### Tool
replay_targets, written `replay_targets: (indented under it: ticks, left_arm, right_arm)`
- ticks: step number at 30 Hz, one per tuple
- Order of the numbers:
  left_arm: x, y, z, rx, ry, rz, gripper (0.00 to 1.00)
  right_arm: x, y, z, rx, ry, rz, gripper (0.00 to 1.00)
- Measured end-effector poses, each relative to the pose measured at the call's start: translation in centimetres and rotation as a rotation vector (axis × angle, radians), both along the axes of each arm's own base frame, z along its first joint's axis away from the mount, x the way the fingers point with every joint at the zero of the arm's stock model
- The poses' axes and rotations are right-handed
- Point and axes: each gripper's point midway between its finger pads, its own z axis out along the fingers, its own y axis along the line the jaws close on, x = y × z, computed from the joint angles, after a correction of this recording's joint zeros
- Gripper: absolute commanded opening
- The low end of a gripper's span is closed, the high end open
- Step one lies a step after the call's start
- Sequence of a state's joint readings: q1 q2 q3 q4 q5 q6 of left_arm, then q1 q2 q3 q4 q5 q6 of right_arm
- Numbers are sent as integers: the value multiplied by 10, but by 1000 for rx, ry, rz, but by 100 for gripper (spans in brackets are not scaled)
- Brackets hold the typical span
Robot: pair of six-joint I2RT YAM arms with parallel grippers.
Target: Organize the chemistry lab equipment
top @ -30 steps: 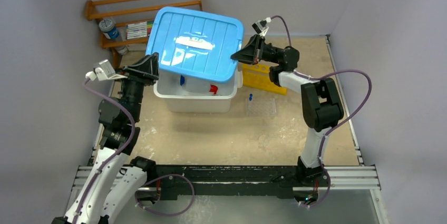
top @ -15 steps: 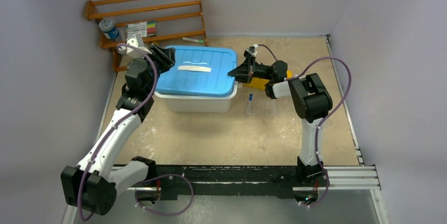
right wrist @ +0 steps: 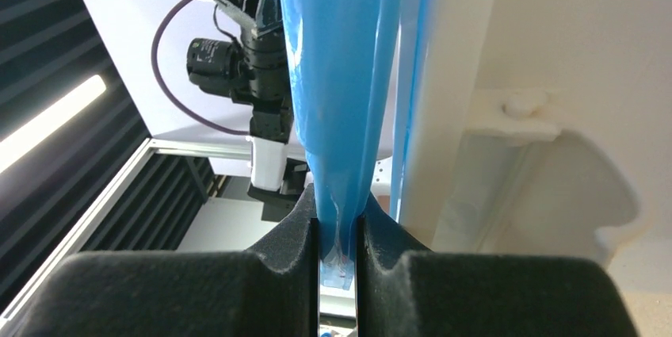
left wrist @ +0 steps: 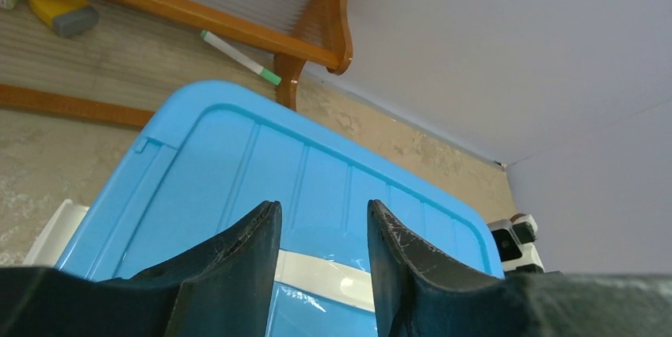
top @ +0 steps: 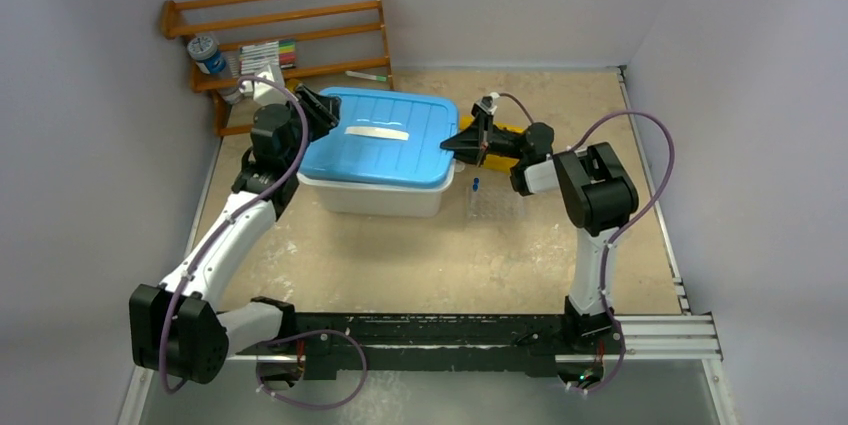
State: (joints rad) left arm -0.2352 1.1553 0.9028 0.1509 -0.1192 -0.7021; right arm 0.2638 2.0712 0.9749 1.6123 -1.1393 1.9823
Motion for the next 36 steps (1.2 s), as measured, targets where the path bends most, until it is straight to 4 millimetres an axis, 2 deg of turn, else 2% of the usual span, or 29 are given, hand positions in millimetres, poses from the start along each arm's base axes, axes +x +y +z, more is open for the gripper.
replay_targets:
  ticks: [2,4,9,12,18,19,21,22,24,27,31,34,36]
  left_arm:
    - [3,0,-10,-6,27,4,42]
    - [4,0,-24,-9,60,8,42]
    - [5,0,-51,-17,120,13,41]
    - [6,-1,-59,-16,140,14,41]
    - [10,-3,-67,-35,147,16,41]
    - [11,-3,-65,-40,140,16,41]
    - [12,-3,-64,-44,129,15,41]
    - [12,-3,-62,-49,119,15,41]
    - [14,-3,-59,-58,106,16,41]
    - [14,-5,-63,-68,113,10,41]
    - [14,-6,-73,-72,135,4,41]
    - [14,-8,-72,-76,130,-2,41]
    - [14,-9,-73,-79,131,-7,40]
  right_arm:
    - [-3,-2,1,0,1,-3,36]
    - [-5,-2,4,1,-4,0,46]
    - [-7,-6,12,3,-37,1,53]
    - [-12,-6,16,-8,-95,10,54]
    - [-27,-7,40,-83,-380,-11,59]
    - [-25,-6,43,-117,-419,-26,61]
    - [-6,-4,53,-209,-501,-86,63]
    - [11,-3,61,-284,-555,-139,63]
    - [25,-6,66,-373,-624,-189,63]
    - [24,-17,53,-494,-647,-218,63]
    - [17,-31,9,-635,-589,-204,63]
    - [10,-40,-20,-719,-533,-183,63]
    - [8,-43,-21,-740,-541,-187,62]
